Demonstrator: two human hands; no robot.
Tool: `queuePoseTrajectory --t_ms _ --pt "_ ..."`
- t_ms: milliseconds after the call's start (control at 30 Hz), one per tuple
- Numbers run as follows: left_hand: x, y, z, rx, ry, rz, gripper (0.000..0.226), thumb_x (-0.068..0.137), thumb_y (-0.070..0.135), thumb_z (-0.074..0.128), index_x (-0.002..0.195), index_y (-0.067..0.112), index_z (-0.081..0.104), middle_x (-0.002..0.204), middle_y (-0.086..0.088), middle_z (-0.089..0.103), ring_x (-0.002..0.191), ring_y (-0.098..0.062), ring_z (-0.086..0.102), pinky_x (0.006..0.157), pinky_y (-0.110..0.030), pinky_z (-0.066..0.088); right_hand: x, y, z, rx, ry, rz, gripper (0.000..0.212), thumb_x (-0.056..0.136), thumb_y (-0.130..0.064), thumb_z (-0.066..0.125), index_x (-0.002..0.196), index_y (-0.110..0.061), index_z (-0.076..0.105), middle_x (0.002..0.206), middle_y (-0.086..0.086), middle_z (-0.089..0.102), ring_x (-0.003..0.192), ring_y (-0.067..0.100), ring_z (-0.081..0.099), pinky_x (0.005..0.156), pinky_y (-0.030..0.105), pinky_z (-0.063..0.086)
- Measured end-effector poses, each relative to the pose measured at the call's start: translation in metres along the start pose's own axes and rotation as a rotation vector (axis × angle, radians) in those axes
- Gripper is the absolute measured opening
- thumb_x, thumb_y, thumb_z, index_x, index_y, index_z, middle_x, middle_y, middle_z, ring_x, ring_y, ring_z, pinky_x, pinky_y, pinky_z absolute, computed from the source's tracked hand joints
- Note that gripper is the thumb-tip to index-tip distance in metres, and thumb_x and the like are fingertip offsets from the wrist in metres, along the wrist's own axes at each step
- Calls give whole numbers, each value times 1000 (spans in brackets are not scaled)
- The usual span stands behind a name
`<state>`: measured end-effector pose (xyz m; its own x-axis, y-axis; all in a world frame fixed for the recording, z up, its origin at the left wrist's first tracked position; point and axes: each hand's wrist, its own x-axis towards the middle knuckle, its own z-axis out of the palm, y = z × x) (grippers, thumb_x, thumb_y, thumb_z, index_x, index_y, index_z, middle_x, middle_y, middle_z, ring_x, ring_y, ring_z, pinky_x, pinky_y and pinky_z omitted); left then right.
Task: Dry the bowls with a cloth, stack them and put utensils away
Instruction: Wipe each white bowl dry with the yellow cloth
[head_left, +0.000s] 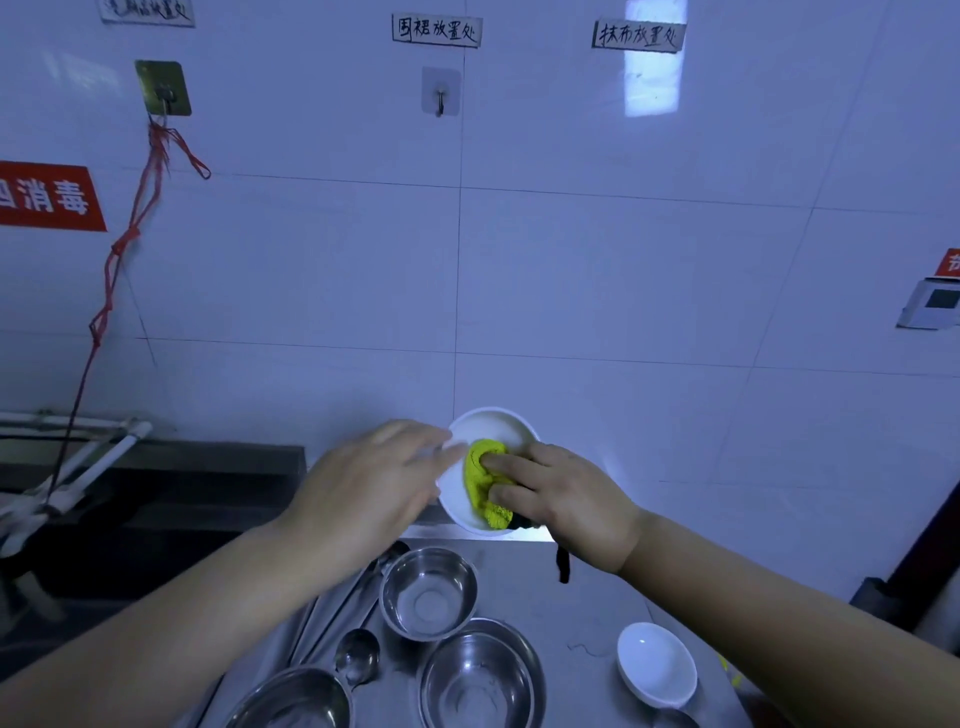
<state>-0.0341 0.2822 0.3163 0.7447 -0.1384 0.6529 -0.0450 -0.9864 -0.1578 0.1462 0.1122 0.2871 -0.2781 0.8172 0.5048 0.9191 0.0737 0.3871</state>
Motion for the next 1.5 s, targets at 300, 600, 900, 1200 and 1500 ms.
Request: queuePoseTrajectory --t_ms 300,600,900,1200,1500 --pt "-12 -6 21 171 -167 329 20 70 1 62 69 21 60 63 6 52 65 -18 53 70 -33 56 -5 1 -4 107 25 45 39 80 1 59 115 -15 52 138 6 44 94 27 49 75 31 44" --pt "0 23 21 -1333 -69 -928 21 87 -3 58 83 11 72 82 -9 74 74 -17 67 71 -27 49 3 -29 10 534 156 485 79 69 -6 58 142 -21 31 155 -1 20 136 16 29 108 19 26" --pt "3 32 25 -1287 -169 -825 41 64 32 68 90 0 67 82 -19 64 75 -20 53 72 -35 40 30 -56 -3 1150 414 935 31 90 -29 55 121 -27 56 143 -18 43 132 -6 36 104 16 32" --pt "8 34 24 -1432 3 -875 16 82 5 64 96 2 70 87 -13 72 76 -21 65 68 -26 52 45 -34 -4 1186 508 1009 31 93 -3 52 113 -21 67 129 -15 57 120 1 51 99 23 41" --pt "15 9 7 -1607 243 -1051 19 91 -2 48 86 5 65 72 -4 72 64 -12 68 57 -22 55 15 -69 24 866 603 680 45 82 -6 46 117 -28 65 135 -15 51 121 20 49 84 53 51"
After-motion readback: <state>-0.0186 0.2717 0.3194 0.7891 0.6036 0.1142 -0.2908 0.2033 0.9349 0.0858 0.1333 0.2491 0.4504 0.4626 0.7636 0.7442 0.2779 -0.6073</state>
